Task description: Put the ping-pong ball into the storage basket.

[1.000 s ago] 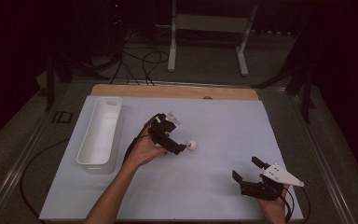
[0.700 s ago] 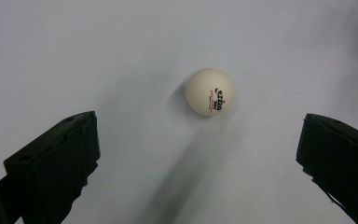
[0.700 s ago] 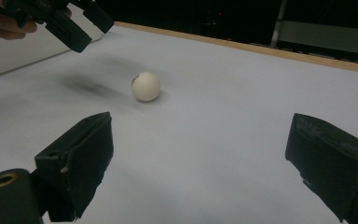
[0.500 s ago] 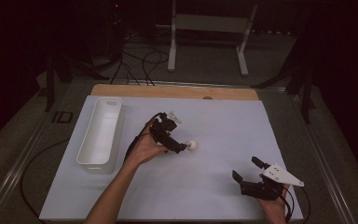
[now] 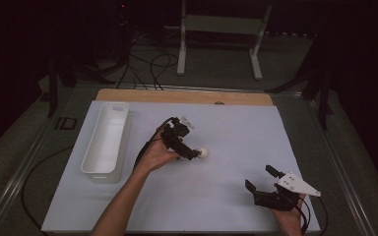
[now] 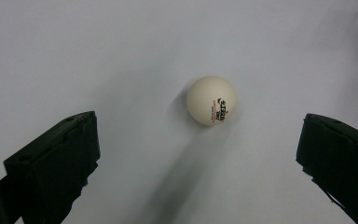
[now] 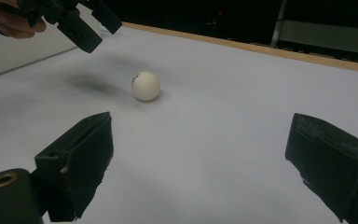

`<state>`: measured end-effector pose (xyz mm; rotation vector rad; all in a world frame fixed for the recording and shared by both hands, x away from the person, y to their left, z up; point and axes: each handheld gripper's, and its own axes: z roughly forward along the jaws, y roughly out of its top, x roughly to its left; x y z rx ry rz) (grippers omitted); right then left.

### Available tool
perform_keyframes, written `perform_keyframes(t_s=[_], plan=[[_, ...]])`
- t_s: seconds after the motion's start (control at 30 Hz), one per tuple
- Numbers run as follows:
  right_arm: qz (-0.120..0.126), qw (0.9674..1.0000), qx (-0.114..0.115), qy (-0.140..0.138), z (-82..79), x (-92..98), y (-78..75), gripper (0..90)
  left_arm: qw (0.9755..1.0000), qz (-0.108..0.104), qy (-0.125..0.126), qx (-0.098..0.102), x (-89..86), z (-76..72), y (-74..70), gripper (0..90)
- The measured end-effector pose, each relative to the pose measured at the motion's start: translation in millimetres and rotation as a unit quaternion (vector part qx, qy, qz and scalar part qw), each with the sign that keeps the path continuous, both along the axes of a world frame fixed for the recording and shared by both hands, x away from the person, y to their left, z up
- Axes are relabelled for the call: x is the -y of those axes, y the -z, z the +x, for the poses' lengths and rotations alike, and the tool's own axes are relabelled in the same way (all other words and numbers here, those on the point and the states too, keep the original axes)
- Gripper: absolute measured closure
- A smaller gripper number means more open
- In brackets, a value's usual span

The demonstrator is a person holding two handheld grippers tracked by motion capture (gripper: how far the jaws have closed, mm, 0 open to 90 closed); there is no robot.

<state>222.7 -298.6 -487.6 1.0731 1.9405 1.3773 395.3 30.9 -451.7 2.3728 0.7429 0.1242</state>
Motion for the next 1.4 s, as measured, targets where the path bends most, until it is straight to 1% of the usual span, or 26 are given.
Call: perform_keyframes(t_s=[0.3,0.37,0.73,0.77,1.03,1.1,1.27,1.37,1.4], plan=[[0.001,1.0000,0.000,0.000,0.3,-0.1,0.2,7.1,0.9999,-0.007,0.009,0.006,4.4,2.6,0.2,0.0],[0.001,1.0000,0.000,0.000,0.3,-0.2,0.2,7.1,0.9999,-0.003,0.010,0.005,6.2,4.1,0.9,0.0],[0.000,1.0000,0.000,0.000,0.2,0.6,0.2,7.0,0.9999,0.001,0.013,0.001,12.2,7.3,3.4,0.1],[0.000,1.0000,0.000,0.001,0.1,0.5,0.1,7.1,0.9999,0.005,0.015,0.001,14.1,7.9,3.9,0.1],[-0.001,1.0000,-0.002,0.002,0.5,1.0,0.4,7.0,0.9997,0.002,0.024,-0.002,20.1,7.9,4.2,0.1],[-0.001,1.0000,-0.002,0.001,0.5,1.1,0.4,7.1,0.9996,0.005,0.028,-0.003,22.1,7.9,4.2,0.1],[-0.001,1.0000,-0.002,0.002,0.5,1.0,0.4,7.1,0.9996,0.006,0.027,-0.008,25.4,8.7,5.6,0.1],[-0.001,1.0000,-0.002,0.002,0.6,1.0,0.6,7.1,0.9995,0.009,0.028,-0.010,27.6,8.8,7.5,0.2],[-0.001,1.0000,-0.002,0.002,0.6,1.0,0.6,7.1,0.9994,0.013,0.030,-0.010,28.1,9.1,8.0,0.2]])
